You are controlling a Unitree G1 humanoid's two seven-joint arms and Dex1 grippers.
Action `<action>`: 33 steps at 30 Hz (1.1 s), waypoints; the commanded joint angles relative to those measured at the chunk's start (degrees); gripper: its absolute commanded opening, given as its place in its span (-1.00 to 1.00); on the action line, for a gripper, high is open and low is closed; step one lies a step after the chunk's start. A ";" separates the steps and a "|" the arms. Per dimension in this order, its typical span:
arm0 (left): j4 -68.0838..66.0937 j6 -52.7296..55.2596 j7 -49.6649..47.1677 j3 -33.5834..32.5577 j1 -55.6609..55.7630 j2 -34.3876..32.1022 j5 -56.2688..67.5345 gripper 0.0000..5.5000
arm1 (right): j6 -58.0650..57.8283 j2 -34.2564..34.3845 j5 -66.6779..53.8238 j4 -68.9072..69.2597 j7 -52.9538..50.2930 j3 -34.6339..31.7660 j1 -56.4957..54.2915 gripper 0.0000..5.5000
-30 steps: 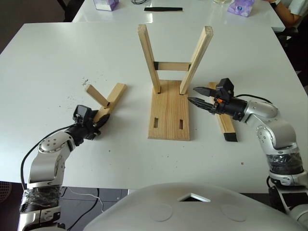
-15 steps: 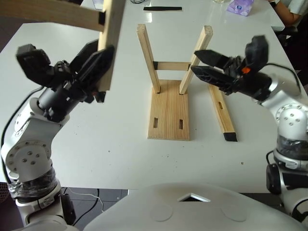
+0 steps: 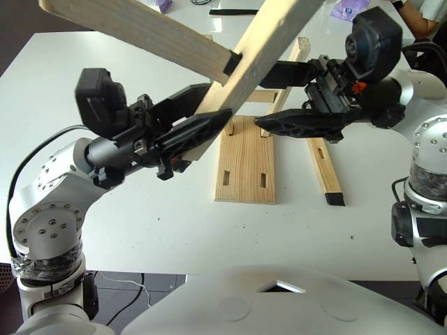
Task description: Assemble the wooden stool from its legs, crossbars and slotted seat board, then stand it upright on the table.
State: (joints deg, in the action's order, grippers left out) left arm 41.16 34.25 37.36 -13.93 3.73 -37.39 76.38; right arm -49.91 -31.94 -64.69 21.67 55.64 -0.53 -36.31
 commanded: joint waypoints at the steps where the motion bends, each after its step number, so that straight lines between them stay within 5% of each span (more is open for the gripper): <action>1: 1.43 -0.19 0.79 0.85 -0.41 -0.43 -1.26 -0.26 | -0.82 -0.24 0.15 -0.15 0.13 0.26 -2.44 0.27; 7: 2.11 -0.27 0.94 1.77 -0.80 -0.32 -2.14 -0.26 | -0.89 -0.08 0.70 -0.45 0.59 1.31 -3.18 0.24; 16: 2.05 -0.51 0.66 2.71 -0.18 -0.36 -3.01 -0.26 | 0.63 -1.78 4.55 1.50 5.44 4.09 -1.39 -0.22; 22: 0.89 0.78 0.64 2.86 -0.94 -1.28 -3.66 -0.26 | 1.43 -1.77 6.05 1.86 6.23 4.37 -1.12 -0.24; 31: -2.15 0.09 1.87 3.56 -2.34 -1.36 -9.31 0.33 | 3.16 0.38 8.34 -0.49 0.27 1.19 -3.32 -0.25; 33: -3.28 -0.86 5.14 3.34 -5.46 -1.89 -12.31 0.34 | 2.99 -0.69 8.39 -0.38 0.07 -0.05 -3.57 -0.25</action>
State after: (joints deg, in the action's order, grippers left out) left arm 39.13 33.96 39.36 -10.95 1.48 -38.03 67.23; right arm -47.26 -31.64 -56.11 21.19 56.01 1.56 -38.05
